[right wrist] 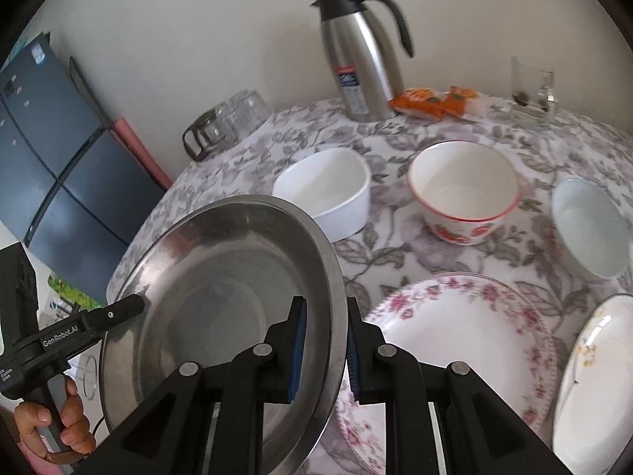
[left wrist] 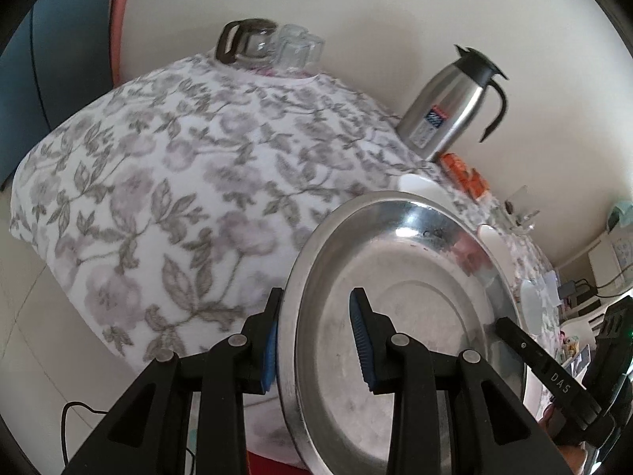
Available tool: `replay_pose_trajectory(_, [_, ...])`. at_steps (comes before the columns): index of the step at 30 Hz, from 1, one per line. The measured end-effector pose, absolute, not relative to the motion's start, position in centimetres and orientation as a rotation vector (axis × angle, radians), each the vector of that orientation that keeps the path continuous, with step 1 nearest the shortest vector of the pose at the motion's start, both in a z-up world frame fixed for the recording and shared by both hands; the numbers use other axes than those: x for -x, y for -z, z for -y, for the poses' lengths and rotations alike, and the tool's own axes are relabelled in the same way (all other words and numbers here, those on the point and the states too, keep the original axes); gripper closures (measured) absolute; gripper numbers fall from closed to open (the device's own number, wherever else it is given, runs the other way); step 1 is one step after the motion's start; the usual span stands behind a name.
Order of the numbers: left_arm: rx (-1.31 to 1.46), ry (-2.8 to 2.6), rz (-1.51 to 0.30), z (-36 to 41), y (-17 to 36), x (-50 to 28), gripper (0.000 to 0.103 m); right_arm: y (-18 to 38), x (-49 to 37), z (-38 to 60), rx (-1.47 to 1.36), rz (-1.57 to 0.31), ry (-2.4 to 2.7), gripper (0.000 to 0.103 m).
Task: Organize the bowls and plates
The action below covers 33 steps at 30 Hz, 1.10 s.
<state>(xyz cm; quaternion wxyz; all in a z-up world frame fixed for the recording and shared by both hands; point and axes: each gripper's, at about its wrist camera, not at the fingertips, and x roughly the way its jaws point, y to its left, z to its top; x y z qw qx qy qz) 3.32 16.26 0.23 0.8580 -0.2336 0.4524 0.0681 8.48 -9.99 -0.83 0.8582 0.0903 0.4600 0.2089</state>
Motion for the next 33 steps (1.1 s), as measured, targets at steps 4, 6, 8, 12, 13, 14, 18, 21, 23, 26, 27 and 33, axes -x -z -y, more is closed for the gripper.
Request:
replay_pose_trajectory(4, [0.456, -0.122, -0.935, -14.1, -1.6, -3.6, 0.069, 0.2, -8.1, 12.3, -0.22, -0.948, -0.405, 0.083])
replay_pose_trajectory(6, [0.438, -0.112, -0.929, -12.9, -2.2, -3.8, 0.069, 0.1, -7.9, 13.5, -0.247, -0.945, -0.385, 0.083])
replay_pose_trajectory(8, [0.422, -0.103, -0.928, -11.9, -2.8, -4.1, 0.069, 0.0, -7.7, 14.8, -0.278, -0.939, -0.374, 0.083])
replay_pose_trajectory(12, [0.408, -0.085, -0.929, -10.0, -3.6, -4.6, 0.069, -0.5, -7.0, 16.9, -0.323, -0.912, -0.353, 0.083])
replay_pose_trajectory(13, [0.402, -0.081, -0.93, -9.6, -3.7, -4.7, 0.069, -0.7, -6.9, 17.5, -0.331, -0.903, -0.343, 0.083])
replay_pose_trajectory(14, [0.397, -0.079, -0.932, -9.2, -3.8, -4.8, 0.069, -0.8, -6.8, 18.0, -0.336, -0.896, -0.333, 0.083])
replay_pose_trajectory(18, [0.36, -0.068, -0.934, -7.0, -4.3, -5.5, 0.069, -1.1, -6.4, 19.8, -0.359, -0.88, -0.292, 0.083])
replay_pose_trajectory(21, [0.35, -0.061, -0.939, -5.8, -4.4, -5.8, 0.069, -1.2, -6.1, 21.0, -0.372, -0.869, -0.268, 0.081])
replay_pose_trajectory(23, [0.341, -0.059, -0.946, -4.9, -4.3, -6.2, 0.069, -1.3, -6.0, 21.7, -0.376, -0.861, -0.251, 0.081])
replay_pose_trajectory(26, [0.328, -0.053, -0.953, -3.8, -4.2, -6.6, 0.069, -1.5, -5.8, 22.9, -0.379, -0.846, -0.225, 0.081])
replay_pose_trajectory(27, [0.327, -0.051, -0.956, -3.3, -4.2, -6.7, 0.069, -1.6, -5.8, 23.3, -0.383, -0.843, -0.218, 0.081])
replay_pose_trajectory(33, [0.327, -0.026, -0.969, -1.2, -4.0, -7.6, 0.069, -1.4, -5.5, 25.8, -0.438, -0.829, -0.182, 0.081])
